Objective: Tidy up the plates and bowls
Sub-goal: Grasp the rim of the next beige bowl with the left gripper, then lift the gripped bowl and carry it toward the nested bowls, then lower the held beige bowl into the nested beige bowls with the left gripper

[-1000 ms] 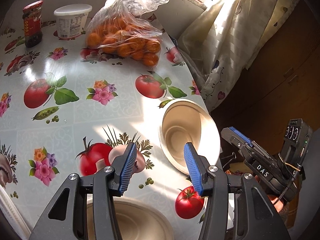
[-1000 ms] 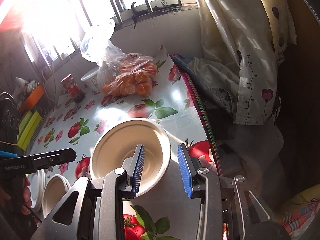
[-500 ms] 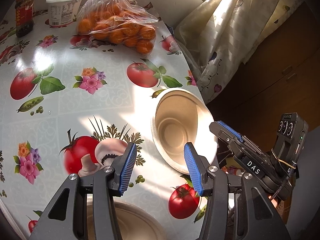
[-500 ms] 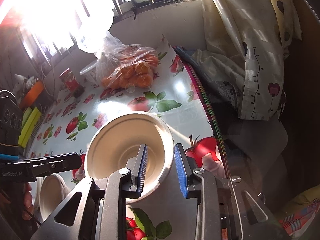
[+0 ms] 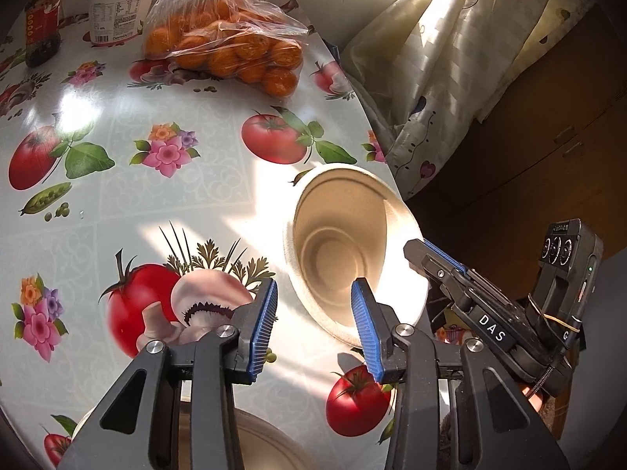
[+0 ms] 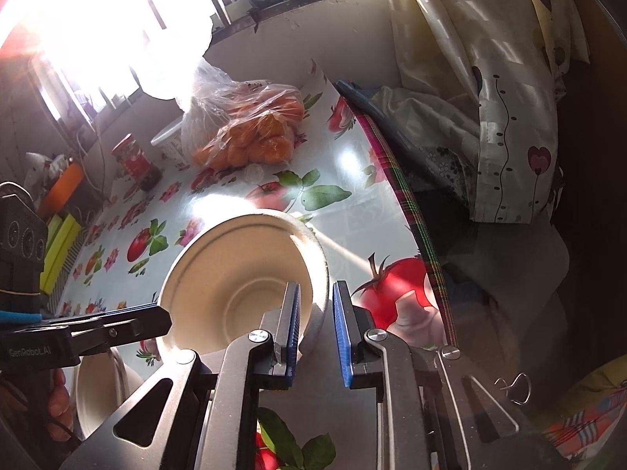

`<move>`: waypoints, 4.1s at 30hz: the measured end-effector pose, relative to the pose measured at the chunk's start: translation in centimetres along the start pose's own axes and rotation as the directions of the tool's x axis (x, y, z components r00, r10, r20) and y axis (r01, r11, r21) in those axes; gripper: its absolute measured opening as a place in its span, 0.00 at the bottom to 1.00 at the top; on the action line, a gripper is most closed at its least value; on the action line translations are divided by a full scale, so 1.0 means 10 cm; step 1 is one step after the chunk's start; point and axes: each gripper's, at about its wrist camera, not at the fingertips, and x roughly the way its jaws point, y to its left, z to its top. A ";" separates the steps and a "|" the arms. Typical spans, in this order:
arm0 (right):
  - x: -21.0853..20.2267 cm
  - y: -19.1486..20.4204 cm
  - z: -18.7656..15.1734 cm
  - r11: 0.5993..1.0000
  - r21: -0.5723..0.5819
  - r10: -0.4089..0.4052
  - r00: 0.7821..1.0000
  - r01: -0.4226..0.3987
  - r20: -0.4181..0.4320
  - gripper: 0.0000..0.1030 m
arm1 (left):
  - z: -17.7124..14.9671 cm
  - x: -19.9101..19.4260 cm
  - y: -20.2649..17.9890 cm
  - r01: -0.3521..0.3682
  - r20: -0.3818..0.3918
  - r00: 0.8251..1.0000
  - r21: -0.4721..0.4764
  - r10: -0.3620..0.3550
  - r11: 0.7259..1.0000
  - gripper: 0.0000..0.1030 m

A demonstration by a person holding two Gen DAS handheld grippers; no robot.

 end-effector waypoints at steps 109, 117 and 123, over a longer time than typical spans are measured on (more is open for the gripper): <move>-0.63 1.40 -1.01 0.979 -0.093 0.180 0.984 -0.179 -0.005 0.09 | -1.20 -1.33 0.86 -0.052 0.162 0.984 -0.149 0.077 0.987 0.10; -0.60 1.41 -1.03 0.980 -0.097 0.171 0.985 -0.171 -0.010 0.10 | -1.20 -1.31 0.88 -0.055 0.157 0.984 -0.158 0.080 0.986 0.10; -0.56 1.42 -1.04 0.981 -0.098 0.168 0.986 -0.169 -0.014 0.10 | -1.20 -1.30 0.90 -0.052 0.158 0.984 -0.164 0.079 0.985 0.10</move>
